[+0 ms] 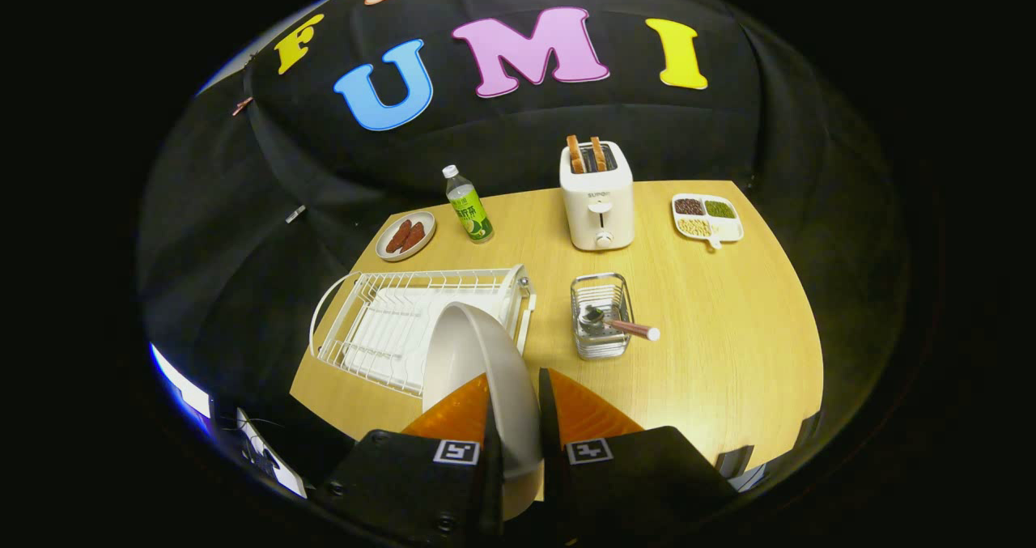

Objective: Take the plate from the dish rack, then take the spoon from the basket and place it into the plate.

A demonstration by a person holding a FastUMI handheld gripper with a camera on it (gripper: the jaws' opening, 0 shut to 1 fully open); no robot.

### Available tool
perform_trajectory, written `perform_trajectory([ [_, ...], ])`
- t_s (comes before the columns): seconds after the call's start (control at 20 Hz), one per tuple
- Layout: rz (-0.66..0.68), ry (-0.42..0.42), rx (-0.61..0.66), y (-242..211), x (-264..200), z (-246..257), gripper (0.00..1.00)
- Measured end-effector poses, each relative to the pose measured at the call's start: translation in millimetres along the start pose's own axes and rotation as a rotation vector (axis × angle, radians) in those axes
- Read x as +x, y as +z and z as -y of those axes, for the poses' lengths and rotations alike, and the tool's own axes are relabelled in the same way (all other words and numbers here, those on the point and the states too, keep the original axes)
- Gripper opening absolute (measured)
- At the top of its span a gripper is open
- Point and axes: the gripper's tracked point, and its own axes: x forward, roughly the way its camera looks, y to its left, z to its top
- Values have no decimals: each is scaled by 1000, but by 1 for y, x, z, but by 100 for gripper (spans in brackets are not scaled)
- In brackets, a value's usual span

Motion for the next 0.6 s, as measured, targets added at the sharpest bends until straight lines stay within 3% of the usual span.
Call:
perform_trajectory([
  [0.15,-32,24,106,-26,-18,27,24],
  [0.35,-92,-16,172,-62,-20,82,24],
  [0.6,-118,-18,233,-73,26,128,24],
])
